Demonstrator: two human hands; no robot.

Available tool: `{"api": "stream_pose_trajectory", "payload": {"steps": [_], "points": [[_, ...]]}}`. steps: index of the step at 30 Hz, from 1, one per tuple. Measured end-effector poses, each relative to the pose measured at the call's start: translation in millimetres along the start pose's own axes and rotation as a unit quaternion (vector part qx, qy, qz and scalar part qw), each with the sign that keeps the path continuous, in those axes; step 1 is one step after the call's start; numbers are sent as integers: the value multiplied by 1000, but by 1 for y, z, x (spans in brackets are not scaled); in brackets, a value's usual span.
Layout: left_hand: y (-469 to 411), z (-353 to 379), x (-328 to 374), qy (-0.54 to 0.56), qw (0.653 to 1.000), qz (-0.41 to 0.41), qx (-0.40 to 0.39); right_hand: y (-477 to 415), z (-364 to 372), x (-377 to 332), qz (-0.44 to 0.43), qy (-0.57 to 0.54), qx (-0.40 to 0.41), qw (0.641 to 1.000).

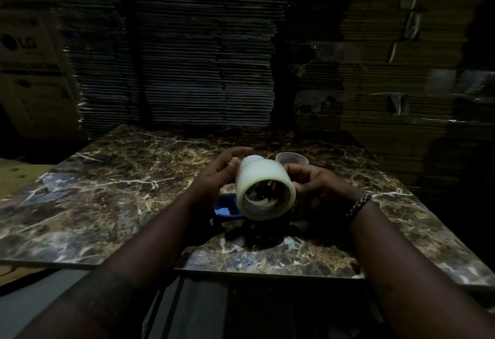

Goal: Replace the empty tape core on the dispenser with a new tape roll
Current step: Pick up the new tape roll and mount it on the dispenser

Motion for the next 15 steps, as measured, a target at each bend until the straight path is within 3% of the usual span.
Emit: {"api": "stream_pose_trajectory", "payload": {"steps": [9, 15], "points": [[17, 13, 20, -97, 991, 87, -43, -3, -9, 1, -5, -42, 41, 998], [14, 15, 23, -190, 974, 120, -13, -5, -24, -8, -47, -57, 94, 993]]}}
Point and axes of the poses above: each hand's wrist, its own y-axis away from the middle knuckle, its own z-axis out of the palm, x = y × z, the point moved 10 cm from there along -y, towards the middle knuckle, and after that the axes turned 2 degrees about z, right-handed, at the moved point
